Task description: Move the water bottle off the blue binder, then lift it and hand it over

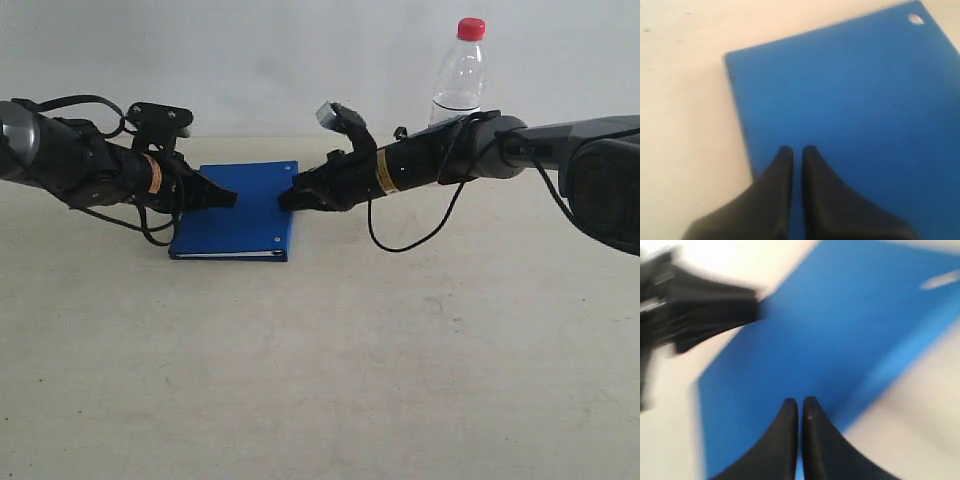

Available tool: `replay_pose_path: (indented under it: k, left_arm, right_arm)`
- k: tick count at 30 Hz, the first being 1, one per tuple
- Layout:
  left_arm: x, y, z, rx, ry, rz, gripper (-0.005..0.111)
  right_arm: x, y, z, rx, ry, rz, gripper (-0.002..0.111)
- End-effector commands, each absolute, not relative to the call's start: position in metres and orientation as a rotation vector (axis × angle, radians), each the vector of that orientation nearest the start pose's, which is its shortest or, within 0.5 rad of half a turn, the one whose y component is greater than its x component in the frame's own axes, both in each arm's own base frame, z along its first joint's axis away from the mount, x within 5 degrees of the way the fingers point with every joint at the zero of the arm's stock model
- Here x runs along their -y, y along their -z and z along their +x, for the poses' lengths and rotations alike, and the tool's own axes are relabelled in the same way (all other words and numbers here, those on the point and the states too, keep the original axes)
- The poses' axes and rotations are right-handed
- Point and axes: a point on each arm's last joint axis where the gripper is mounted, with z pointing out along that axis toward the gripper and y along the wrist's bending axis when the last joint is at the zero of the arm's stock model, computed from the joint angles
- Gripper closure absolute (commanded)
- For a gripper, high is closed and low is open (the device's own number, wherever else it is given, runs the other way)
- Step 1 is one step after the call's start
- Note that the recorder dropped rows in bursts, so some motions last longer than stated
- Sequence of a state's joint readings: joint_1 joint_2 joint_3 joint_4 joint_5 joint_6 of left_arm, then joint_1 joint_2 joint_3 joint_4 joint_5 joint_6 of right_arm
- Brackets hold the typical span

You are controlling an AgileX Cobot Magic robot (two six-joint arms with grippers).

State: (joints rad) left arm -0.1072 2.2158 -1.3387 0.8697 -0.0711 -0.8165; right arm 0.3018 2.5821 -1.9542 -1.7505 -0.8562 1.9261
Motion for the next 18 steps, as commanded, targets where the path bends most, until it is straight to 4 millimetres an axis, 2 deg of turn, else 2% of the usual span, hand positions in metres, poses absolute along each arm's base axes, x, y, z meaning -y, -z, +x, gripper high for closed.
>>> replay_pose_path:
  k: [1, 11, 18]
  left_arm:
    - [0.051, -0.096, 0.464, -2.313, 0.067, 0.203, 0.102]
    - [0.049, -0.086, 0.487, -2.314, 0.009, 0.175, 0.102]
    - [0.065, -0.120, 0.511, -2.135, 0.131, 0.194, 0.102]
  right_arm:
    - [-0.209, -0.089, 0.508, -2.211, -0.929, -0.412, 0.109]
    - [-0.209, -0.089, 0.508, -2.191, -0.910, -0.471, 0.109]
    - [-0.211, -0.089, 0.505, -2.187, -0.944, -0.506, 0.109]
